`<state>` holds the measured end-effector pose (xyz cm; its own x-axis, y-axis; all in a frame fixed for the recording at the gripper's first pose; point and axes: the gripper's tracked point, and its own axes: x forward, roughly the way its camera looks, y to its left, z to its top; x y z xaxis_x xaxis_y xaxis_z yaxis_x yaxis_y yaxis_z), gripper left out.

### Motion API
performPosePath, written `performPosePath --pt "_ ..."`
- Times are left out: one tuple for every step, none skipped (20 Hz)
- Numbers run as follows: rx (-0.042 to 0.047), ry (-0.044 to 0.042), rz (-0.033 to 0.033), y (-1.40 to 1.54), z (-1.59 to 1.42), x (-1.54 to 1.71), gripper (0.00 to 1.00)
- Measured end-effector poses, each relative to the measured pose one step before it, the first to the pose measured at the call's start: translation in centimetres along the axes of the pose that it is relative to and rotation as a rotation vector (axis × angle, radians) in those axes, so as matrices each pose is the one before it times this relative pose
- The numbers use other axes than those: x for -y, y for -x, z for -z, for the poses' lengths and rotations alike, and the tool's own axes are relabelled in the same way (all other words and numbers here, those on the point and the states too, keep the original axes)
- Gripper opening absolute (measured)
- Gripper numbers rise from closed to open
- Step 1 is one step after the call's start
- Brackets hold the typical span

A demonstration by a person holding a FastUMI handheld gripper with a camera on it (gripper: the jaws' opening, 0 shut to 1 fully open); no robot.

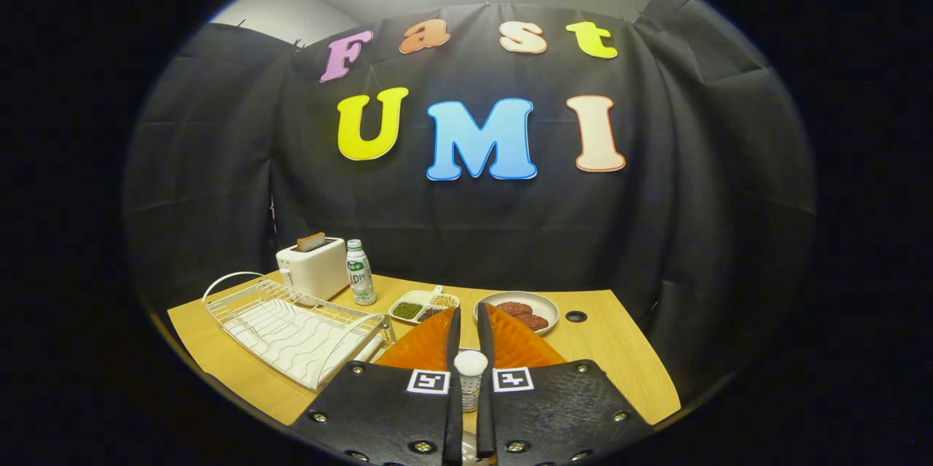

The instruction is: Take the plate from the dish rack, then take the spoon from the basket and place it into the plate.

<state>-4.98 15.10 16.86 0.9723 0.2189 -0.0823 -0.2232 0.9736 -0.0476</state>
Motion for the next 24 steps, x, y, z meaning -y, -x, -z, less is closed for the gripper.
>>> performPosePath --pt "-0.00098 0.00318 -0.00083 0.515 -0.549 -0.086 0.07" --pt "-0.00606 -0.00251 -0.00406 0.518 -0.153 -0.142 0.07" --pt "-0.01202 -0.00927 -0.01089 0.436 -0.075 -0.315 0.07" --pt "-0.01063 -0.00721 -0.00320 0.477 0.063 -0.137 0.07" --pt "-0.01025 -0.00066 0.00676 0.447 -0.072 0.101 0.07" --pt "-0.00832 0.00368 0.00769 0.561 0.074 0.196 0.07" --pt "-0.00778 -0.00038 0.00156 0.545 -0.068 -0.116 0.07" --pt "-0.00792 -0.00421 -0.00118 0.425 0.175 -0.290 0.07" --pt "-0.00840 -0.00766 -0.00496 0.429 0.075 -0.243 0.07" --pt "-0.00927 -0.00668 -0.00470 0.325 0.250 -0.284 0.07" --pt "-0.00765 0.00172 -0.00069 0.251 0.112 -0.088 0.07" --pt "-0.00797 0.00710 0.00246 0.244 0.265 -0.029 0.07" --pt "-0.00846 0.00726 0.00251 0.277 0.121 0.013 0.07" --pt "-0.00483 0.00509 0.00078 0.160 0.231 -0.228 0.07" --pt "-0.00492 0.00431 0.00501 0.224 0.066 -0.079 0.07" --pt "-0.00708 -0.00039 0.00371 0.320 0.351 -0.141 0.07" --pt "-0.00542 -0.00275 0.00378 0.183 0.085 -0.157 0.07" --pt "-0.00361 -0.00338 0.00566 0.201 0.230 -0.118 0.07" --pt "-0.00198 -0.00171 0.00322 0.230 0.081 -0.113 0.07" --pt "-0.00273 0.00002 0.00326 0.196 0.225 -0.077 0.07" --pt "-0.00644 0.00094 0.00344 0.075 0.258 -0.107 0.07" --pt "-0.01120 0.00077 0.00305 0.050 0.445 -0.153 0.07" --pt "-0.01498 -0.00051 0.00237 0.065 0.487 -0.079 0.07" --pt "-0.01721 -0.00083 -0.00157 0.005 0.596 -0.222 0.07"
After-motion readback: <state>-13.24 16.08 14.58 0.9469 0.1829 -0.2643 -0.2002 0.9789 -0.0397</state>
